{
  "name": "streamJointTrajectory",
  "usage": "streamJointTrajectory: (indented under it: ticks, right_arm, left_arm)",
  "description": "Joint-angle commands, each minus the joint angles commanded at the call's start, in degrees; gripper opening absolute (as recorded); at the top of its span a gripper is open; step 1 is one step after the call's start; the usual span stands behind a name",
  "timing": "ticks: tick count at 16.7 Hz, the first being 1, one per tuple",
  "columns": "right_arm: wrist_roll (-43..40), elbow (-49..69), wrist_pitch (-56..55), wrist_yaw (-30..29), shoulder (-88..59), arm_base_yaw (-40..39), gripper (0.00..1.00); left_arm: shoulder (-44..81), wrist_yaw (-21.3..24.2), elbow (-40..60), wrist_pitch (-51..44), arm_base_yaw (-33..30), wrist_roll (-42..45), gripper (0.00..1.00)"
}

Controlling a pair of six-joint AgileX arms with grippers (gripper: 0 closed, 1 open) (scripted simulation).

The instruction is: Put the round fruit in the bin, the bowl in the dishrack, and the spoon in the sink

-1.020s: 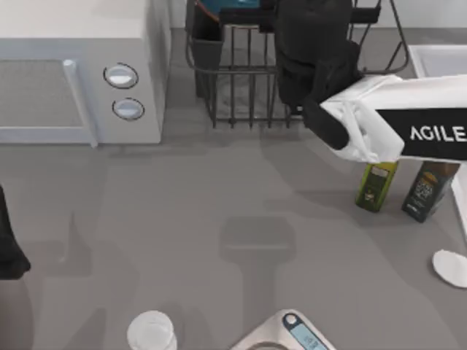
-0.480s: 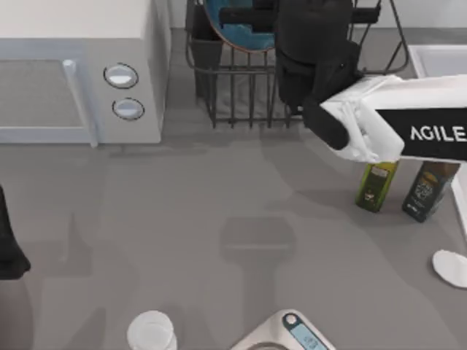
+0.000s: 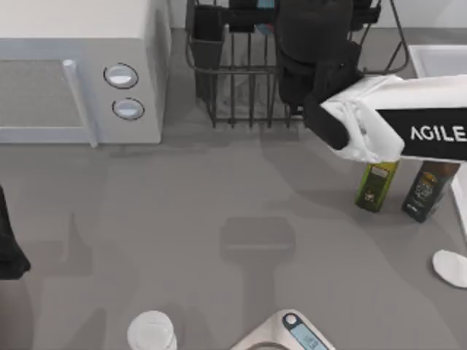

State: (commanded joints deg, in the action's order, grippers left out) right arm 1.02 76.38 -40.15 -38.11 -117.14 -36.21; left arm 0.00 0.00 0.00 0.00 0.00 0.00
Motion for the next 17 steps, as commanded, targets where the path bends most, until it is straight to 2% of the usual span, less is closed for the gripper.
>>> streamJointTrajectory:
  ticks: [7, 10, 13, 17]
  right_arm:
    - [0.0, 0.0, 0.0, 0.0, 0.0, -0.1, 1.0]
    - [-0.1, -2.6, 2.1, 2.0, 3.5, 1.8, 1.0]
    - [-0.2, -8.8, 5.6, 5.3, 12.2, 5.0, 1.0]
    - [-0.3, -22.0, 11.8, 11.2, 31.8, 10.5, 1.0]
  left_arm:
    - [0.0, 0.0, 0.0, 0.0, 0.0, 0.0, 1.0]
    - [0.0, 0.0, 0.0, 0.0, 0.0, 0.0, 1.0]
    - [0.0, 0.0, 0.0, 0.0, 0.0, 0.0, 1.0]
    - [0.0, 0.0, 0.0, 0.0, 0.0, 0.0, 1.0]
